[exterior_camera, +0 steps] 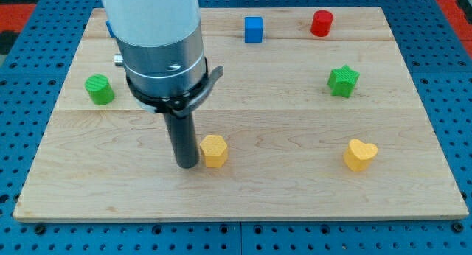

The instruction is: Move red star to the left of the yellow hexagon

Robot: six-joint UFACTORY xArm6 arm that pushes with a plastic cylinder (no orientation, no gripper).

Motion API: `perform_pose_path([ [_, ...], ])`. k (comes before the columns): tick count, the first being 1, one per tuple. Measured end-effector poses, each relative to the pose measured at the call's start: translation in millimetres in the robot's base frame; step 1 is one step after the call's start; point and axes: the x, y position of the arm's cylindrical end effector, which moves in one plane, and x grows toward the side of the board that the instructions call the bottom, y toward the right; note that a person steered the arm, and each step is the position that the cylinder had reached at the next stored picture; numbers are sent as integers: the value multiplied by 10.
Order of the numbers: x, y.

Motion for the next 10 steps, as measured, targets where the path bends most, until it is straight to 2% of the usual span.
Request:
perform_pose_path([
  [1, -666, 48],
  [2, -1487, 724],
  [4, -2349, 515],
  [5, -2268, -54],
  [6, -1869, -213],
  [8, -1520, -275],
  [9, -1006, -558],
  [10, -683, -562],
])
